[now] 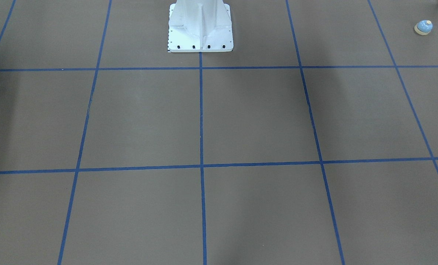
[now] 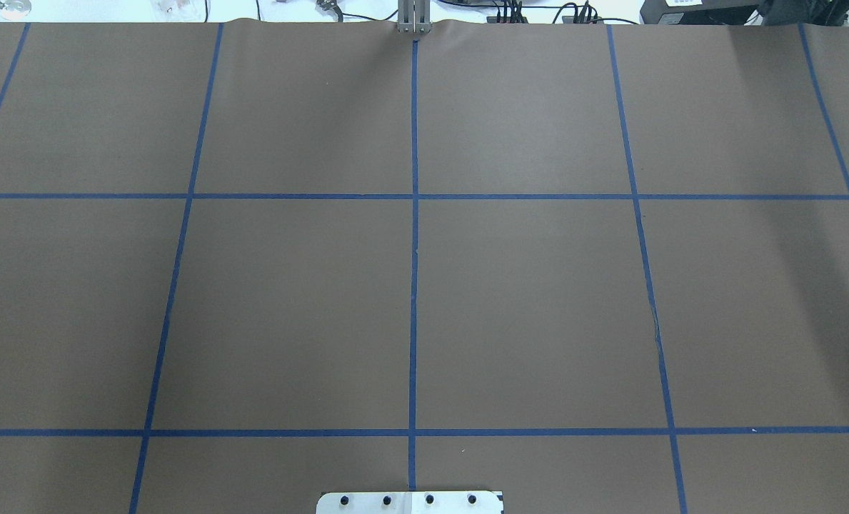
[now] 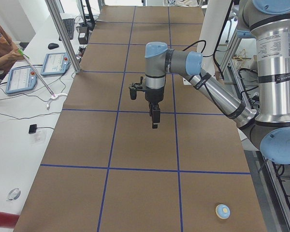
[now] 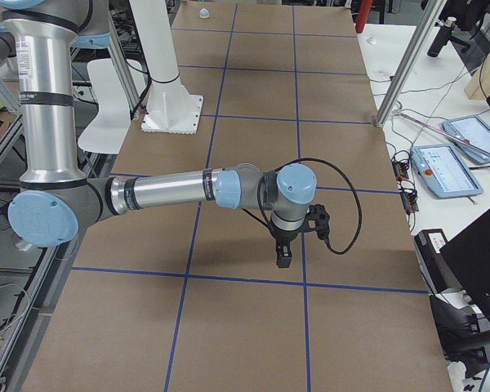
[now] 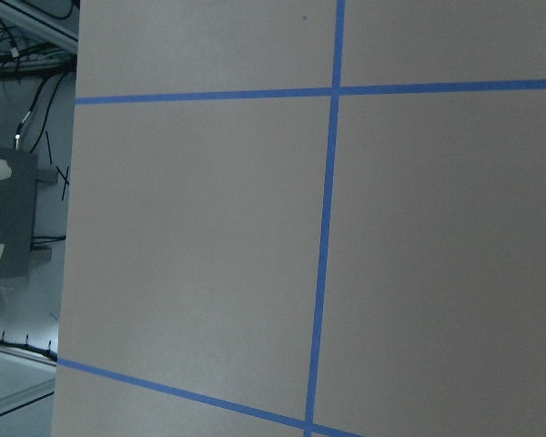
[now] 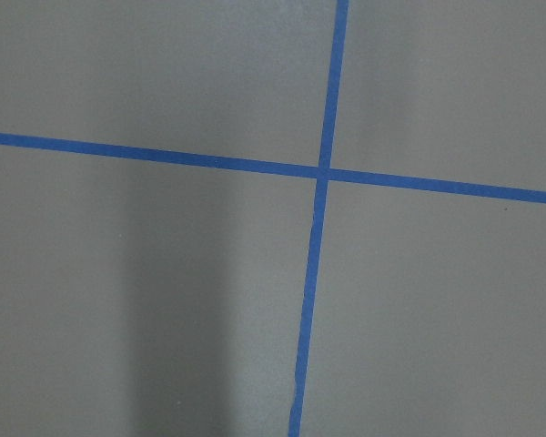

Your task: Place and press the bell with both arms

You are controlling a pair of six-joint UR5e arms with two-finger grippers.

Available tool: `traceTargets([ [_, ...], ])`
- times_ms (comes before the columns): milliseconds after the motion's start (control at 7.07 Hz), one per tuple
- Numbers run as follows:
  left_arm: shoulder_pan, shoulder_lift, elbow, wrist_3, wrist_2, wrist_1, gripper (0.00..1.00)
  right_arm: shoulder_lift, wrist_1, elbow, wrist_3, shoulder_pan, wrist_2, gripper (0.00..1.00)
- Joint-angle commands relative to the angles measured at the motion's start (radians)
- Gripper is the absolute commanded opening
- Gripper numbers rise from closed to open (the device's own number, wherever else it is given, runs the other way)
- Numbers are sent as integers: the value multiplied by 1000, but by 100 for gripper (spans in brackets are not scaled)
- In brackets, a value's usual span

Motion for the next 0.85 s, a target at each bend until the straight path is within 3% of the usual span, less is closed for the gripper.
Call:
traceTargets([
  [0,187,32,-64,-432,101,25,100,2,-1,-9,4,-1,9,100],
  [283,380,74,-91,-779,182,38,100,2,-1,-9,4,-1,12,100],
  [425,533,77,-91,-1031,236,98,100,4,-1,-8,4,-1,11,100],
  [708,727,123,-85,-1408,267,173,100,8,0,-9,3,-1,11,100],
])
